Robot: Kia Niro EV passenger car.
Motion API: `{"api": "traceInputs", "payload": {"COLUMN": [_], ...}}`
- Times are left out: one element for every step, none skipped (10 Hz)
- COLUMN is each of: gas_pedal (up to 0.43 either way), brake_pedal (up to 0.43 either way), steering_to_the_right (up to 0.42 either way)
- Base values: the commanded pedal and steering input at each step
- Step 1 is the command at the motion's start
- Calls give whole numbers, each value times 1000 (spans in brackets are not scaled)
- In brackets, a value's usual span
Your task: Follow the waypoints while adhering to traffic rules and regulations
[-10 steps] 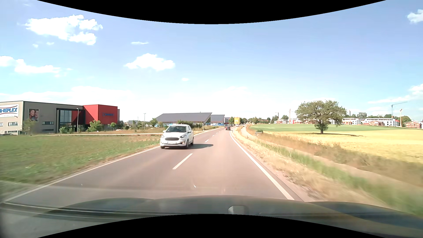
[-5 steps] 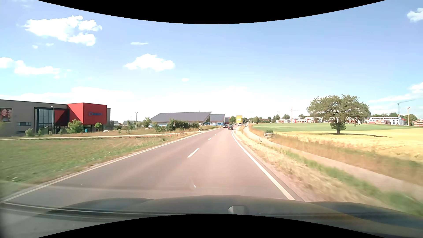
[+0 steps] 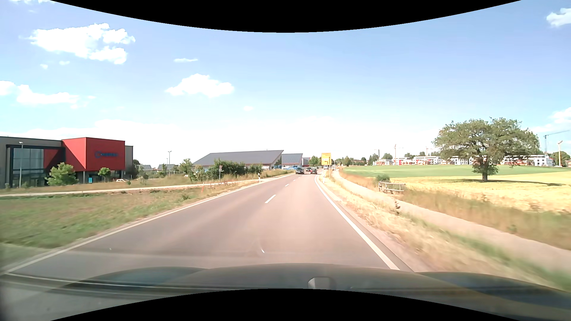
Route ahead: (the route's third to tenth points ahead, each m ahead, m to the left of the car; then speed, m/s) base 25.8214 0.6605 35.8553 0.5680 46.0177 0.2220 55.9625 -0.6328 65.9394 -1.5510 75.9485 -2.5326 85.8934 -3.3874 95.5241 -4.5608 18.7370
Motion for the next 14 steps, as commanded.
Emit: {"api": "traceInputs", "payload": {"gas_pedal": [0, 0, 0, 0, 0, 0, 0, 0, 0, 0, 0, 0, 0, 0], "brake_pedal": [6, 6, 6, 6, 6, 6, 6, 6, 6, 6, 6, 6, 6, 6], "steering_to_the_right": [5, 5, 5, 5, 6, 7, 7, 8, 8, 7, 6, 7, 7, 7]}}
